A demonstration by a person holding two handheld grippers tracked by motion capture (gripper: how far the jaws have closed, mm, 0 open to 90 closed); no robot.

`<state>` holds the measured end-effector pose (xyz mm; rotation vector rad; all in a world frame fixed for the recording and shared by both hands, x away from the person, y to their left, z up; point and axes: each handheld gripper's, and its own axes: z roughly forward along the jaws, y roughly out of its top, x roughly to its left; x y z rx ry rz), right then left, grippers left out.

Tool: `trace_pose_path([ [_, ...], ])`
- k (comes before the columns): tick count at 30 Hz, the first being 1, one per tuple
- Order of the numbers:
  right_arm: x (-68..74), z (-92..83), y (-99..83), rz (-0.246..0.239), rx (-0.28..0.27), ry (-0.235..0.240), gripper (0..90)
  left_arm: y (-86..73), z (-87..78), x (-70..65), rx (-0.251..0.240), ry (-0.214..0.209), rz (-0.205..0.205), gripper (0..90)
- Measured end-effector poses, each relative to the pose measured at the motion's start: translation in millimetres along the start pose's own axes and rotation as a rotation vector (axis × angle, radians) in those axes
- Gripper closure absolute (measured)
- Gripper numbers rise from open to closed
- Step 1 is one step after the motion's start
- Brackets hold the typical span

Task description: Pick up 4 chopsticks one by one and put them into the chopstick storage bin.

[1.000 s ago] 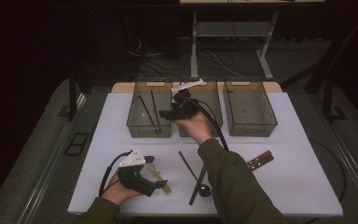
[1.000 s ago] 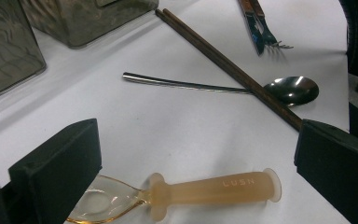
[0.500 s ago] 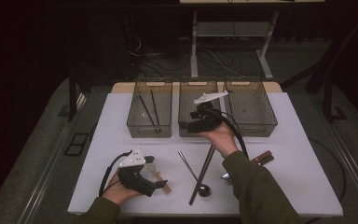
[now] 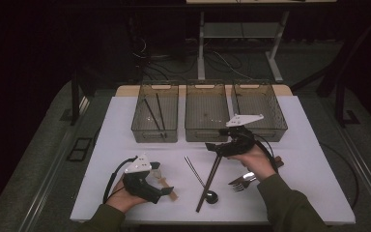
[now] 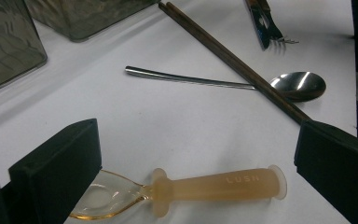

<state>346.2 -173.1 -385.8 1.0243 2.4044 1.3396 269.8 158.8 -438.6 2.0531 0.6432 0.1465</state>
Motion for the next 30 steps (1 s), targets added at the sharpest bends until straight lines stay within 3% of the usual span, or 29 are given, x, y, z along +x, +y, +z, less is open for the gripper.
trace_pose_path([
  [8,-6.1,-24.1,-29.3,0.014,-0.02,-0.028,17.2,-0.5,0.5,0.4,0.009,0.008,-0.003,0.0],
  [12,-12.3,-37.3,-45.4,0.054,-0.046,-0.045,17.0,-0.5,0.3,0.1,0.02,0.013,0.002,0.0],
  [14,-14.9,-44.0,-54.2,0.057,-0.057,-0.065,12.2,-0.5,0.3,0.1,0.021,0.016,0.001,0.0],
  [23,-17.3,-70.4,-93.7,0.05,-0.045,-0.128,12.3,0.5,-1.2,-0.1,0.024,0.027,-0.007,2.0],
  [30,-13.9,-79.9,-116.8,0.054,-0.012,-0.145,12.3,0.1,-1.8,2.1,0.04,0.044,-0.019,10.8],
])
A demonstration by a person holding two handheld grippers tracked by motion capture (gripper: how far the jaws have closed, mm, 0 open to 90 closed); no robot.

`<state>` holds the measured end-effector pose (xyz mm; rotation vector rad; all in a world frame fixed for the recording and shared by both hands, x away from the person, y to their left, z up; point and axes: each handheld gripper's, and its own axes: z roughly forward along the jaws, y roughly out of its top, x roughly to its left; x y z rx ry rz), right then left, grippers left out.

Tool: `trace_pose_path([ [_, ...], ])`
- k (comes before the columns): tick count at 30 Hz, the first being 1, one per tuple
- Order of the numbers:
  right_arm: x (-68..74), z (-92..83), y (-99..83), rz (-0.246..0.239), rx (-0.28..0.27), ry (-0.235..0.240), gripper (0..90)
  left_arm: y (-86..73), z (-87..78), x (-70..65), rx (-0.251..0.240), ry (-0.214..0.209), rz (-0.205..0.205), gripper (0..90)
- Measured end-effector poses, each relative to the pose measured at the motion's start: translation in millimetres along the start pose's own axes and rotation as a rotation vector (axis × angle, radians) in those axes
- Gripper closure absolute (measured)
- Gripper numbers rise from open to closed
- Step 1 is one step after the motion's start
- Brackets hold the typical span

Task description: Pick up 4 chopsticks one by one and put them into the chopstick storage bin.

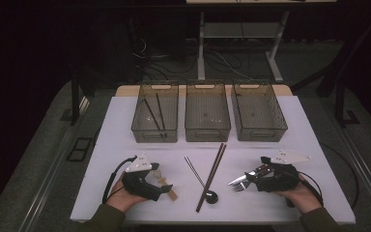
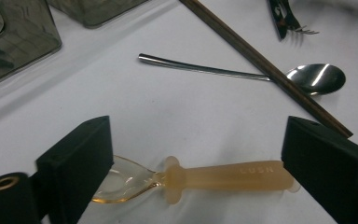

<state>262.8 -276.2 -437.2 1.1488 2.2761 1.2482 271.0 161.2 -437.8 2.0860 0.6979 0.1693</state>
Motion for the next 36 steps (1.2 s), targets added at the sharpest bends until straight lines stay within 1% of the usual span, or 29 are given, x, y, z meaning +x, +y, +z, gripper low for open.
trace_pose_path([
  [1,0.6,-1.5,-2.5,-0.005,-0.005,-0.007,12.3,0.4,-0.5,-0.3,-0.003,0.001,0.002,13.8],
  [2,0.6,-3.0,-4.6,-0.002,0.0,-0.006,12.3,1.2,-0.9,-0.4,-0.001,-0.001,0.003,15.4],
  [3,0.3,-4.6,-6.6,0.008,0.002,0.004,12.3,1.9,-1.2,-0.6,-0.003,-0.013,0.007,18.5],
  [5,0.1,-6.7,-9.4,0.021,0.0,0.007,12.3,3.8,-2.3,-1.8,-0.003,-0.027,0.015,30.2],
  [6,-0.4,-7.2,-9.6,0.018,-0.001,0.003,12.3,5.1,-2.5,-2.2,0.0,-0.043,0.016,34.2],
  [8,-0.4,-6.7,-8.5,0.024,-0.008,-0.001,12.3,7.4,-2.0,-4.4,-0.002,-0.068,0.019,46.9],
  [10,-0.7,-5.5,-8.4,0.014,0.0,-0.004,12.3,10.7,0.2,-7.0,0.006,-0.089,0.027,56.8],
  [13,-0.8,-4.1,-8.9,0.011,0.01,-0.009,12.3,16.0,5.2,-11.8,-0.002,-0.118,0.03,68.7],
  [15,-1.0,-3.6,-8.7,0.01,0.011,-0.01,12.3,20.3,8.8,-15.1,0.001,-0.135,0.034,77.2],
  [18,-1.0,-2.4,-8.6,0.014,0.015,-0.01,12.3,25.5,15.6,-20.7,0.004,-0.159,0.051,88.4],
  [20,-0.7,-2.1,-8.3,0.008,0.02,-0.009,12.3,28.2,21.2,-25.4,0.012,-0.172,0.061,89.5],
  [22,-0.1,-1.7,-8.2,0.007,0.02,-0.01,12.3,31.0,27.8,-30.4,0.033,-0.175,0.078,89.5],
  [28,-0.6,-0.9,-8.3,0.009,0.018,-0.013,12.3,39.0,47.3,-46.9,0.062,-0.192,0.11,89.6],
  [32,-0.9,-0.5,-8.3,0.01,0.022,-0.012,12.3,42.8,60.9,-57.6,0.091,-0.207,0.135,89.7],
  [36,-1.0,-0.7,-8.1,0.005,0.023,-0.01,12.3,45.8,71.7,-66.3,0.106,-0.211,0.145,89.6],
])
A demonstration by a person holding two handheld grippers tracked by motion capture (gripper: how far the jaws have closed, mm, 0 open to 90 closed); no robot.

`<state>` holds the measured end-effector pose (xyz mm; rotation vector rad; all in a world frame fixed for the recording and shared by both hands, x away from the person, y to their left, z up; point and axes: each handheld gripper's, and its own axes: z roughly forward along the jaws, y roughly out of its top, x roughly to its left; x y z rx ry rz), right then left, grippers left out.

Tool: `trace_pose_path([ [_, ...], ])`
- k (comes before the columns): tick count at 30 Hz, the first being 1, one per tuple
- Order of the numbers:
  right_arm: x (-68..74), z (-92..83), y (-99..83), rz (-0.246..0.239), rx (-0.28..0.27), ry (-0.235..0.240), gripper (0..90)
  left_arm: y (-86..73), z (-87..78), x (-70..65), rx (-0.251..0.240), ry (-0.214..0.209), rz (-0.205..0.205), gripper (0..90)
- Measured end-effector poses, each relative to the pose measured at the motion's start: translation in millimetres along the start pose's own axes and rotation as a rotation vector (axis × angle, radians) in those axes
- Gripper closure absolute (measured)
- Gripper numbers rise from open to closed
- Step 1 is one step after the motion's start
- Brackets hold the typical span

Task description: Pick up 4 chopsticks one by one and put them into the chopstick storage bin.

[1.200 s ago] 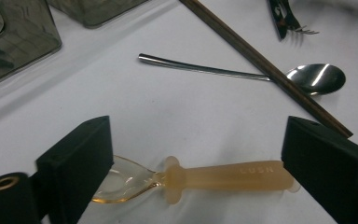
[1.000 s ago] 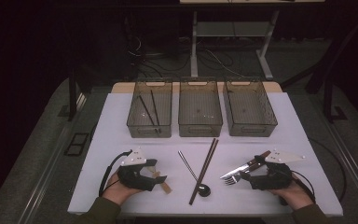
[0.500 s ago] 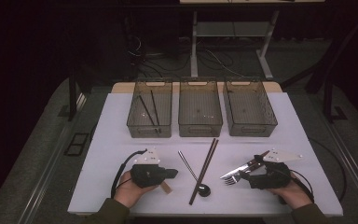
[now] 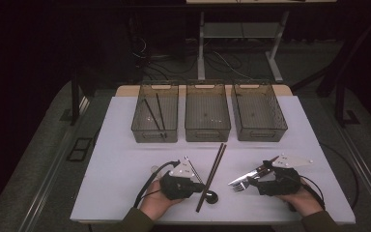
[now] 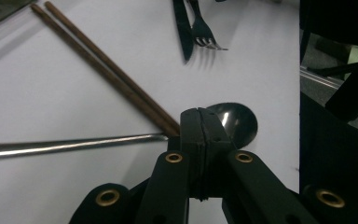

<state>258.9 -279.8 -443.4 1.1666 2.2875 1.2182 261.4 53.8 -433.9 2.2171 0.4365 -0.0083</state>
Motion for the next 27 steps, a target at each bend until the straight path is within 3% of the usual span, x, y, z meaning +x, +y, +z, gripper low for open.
trace_pose_path([
  [10,0.0,0.0,-0.1,0.001,-0.005,-0.001,12.3,3.9,20.7,-8.4,0.051,0.018,0.021,89.7],
  [17,0.7,-0.4,0.1,0.001,-0.005,0.0,12.3,2.1,22.4,-7.3,0.09,0.023,0.032,89.7],
  [24,0.3,0.1,0.0,-0.008,0.006,0.0,12.3,1.6,23.1,-8.3,0.092,0.032,0.026,89.7],
  [25,0.5,0.1,0.0,-0.008,0.006,0.001,12.3,1.8,21.5,-6.4,0.11,0.03,0.045,89.7],
  [27,0.6,0.3,-0.1,-0.007,0.004,0.001,12.3,1.2,22.1,-6.9,0.097,0.036,0.025,89.7],
])
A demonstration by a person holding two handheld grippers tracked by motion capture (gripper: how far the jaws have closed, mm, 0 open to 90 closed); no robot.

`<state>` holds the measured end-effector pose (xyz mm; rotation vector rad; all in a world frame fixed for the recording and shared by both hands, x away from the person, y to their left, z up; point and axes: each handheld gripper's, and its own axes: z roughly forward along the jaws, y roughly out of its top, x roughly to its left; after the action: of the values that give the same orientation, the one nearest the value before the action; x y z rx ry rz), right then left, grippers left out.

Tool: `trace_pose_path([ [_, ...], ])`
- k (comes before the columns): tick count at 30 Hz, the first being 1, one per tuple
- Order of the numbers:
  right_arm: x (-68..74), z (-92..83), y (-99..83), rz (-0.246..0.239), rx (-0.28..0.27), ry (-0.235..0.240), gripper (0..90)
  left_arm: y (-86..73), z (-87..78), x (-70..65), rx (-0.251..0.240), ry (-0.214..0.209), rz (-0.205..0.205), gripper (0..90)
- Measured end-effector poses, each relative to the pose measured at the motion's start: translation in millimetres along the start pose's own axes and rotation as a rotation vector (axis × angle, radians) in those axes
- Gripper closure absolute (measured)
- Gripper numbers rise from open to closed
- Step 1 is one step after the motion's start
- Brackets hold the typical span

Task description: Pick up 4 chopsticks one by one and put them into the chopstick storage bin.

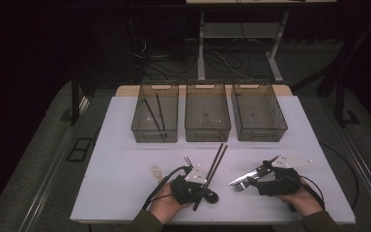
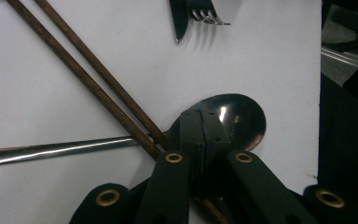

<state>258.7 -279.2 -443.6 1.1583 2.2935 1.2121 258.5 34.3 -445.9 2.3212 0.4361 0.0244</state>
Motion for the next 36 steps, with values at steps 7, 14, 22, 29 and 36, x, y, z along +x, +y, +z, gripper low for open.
trace_pose_path([
  [7,0.0,-0.3,0.1,-0.001,0.001,-0.003,12.3,-1.4,-2.0,1.9,0.007,0.027,-0.008,89.7],
  [14,0.1,-0.3,0.0,-0.001,0.0,-0.005,12.3,-3.8,-5.9,5.8,0.033,0.056,-0.009,89.7],
  [22,0.0,-0.7,0.0,0.001,-0.001,-0.005,12.3,-8.1,-12.6,13.6,0.037,0.095,-0.033,89.7],
  [29,0.3,-1.1,0.1,0.003,-0.001,-0.006,12.3,-12.1,-19.5,20.3,0.042,0.127,-0.063,89.7],
  [36,0.3,-1.2,0.1,-0.002,0.0,-0.006,12.3,-14.0,-22.7,23.4,0.032,0.118,-0.066,89.6],
])
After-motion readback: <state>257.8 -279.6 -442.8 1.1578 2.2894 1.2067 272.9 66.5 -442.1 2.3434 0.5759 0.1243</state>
